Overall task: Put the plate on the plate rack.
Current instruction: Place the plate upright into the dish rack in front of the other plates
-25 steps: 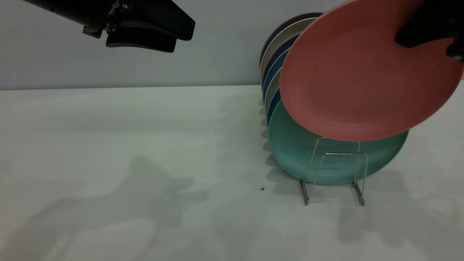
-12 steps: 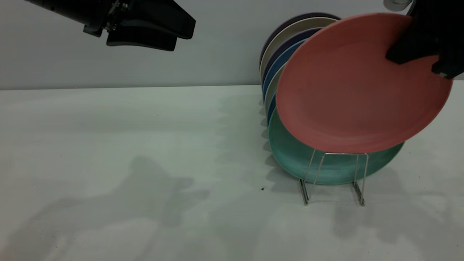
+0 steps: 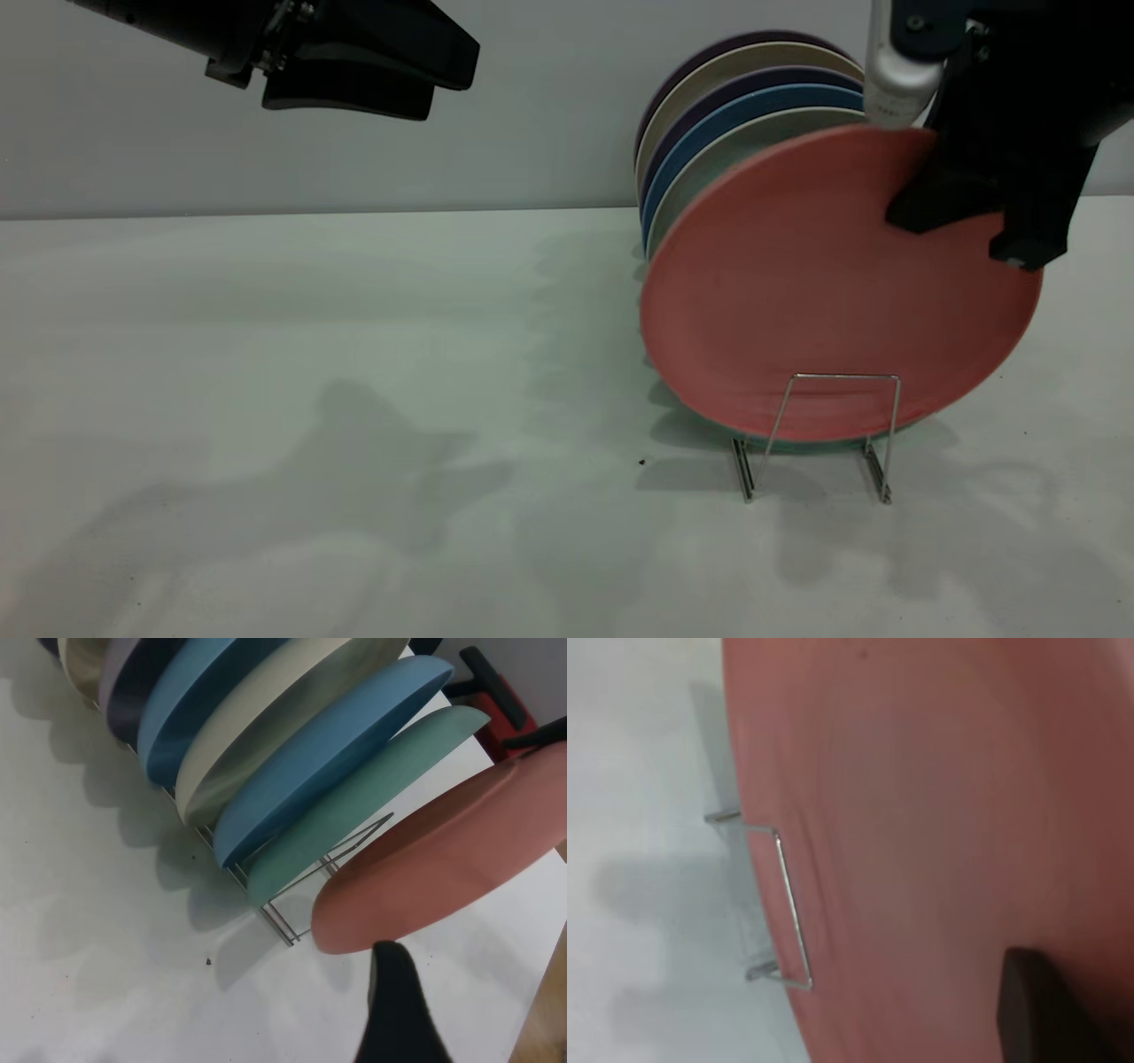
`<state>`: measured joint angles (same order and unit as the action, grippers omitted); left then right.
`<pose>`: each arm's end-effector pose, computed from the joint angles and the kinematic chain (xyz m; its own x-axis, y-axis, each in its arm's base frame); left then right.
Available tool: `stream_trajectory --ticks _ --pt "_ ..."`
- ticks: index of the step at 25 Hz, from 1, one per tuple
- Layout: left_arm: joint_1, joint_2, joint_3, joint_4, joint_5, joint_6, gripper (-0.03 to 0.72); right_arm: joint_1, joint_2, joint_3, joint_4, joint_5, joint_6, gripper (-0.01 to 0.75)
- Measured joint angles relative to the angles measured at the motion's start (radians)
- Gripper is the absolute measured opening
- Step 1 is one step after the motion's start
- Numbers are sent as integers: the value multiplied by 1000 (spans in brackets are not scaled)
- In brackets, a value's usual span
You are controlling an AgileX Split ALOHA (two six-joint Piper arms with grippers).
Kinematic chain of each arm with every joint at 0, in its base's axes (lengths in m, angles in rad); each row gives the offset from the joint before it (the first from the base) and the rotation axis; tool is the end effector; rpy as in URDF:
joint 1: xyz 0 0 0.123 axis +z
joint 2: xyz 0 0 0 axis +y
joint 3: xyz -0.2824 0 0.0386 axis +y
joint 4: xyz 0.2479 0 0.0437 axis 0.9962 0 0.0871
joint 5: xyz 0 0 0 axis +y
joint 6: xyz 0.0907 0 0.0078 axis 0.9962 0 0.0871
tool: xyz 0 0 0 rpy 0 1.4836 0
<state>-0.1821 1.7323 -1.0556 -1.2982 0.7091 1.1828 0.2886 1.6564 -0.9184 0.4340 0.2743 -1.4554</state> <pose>0.3364 -0.1201 0.2227 -0.7360 0.1078 -0.6683 0.5379 0.6925 -0.4807 0.3148 0.1043 0.1956 -0.0815 -0.9157 -0.3934 -0.8251 0.2834 -0.4887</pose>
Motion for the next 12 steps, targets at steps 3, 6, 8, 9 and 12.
stream_trajectory --ticks 3,6,8,9,12 --pt "0 0 0 -1 0 2 499 0 12 -1 1 -2 -1 101" --pt "0 0 0 -2 0 2 499 0 15 -1 6 -3 -2 101" --pt "0 0 0 -3 0 3 499 0 16 -1 9 -2 -5 108" --pt "0 0 0 -3 0 3 499 0 16 -1 12 -1 -10 115" --pt "0 0 0 -3 0 3 499 0 16 -1 21 23 -13 168"
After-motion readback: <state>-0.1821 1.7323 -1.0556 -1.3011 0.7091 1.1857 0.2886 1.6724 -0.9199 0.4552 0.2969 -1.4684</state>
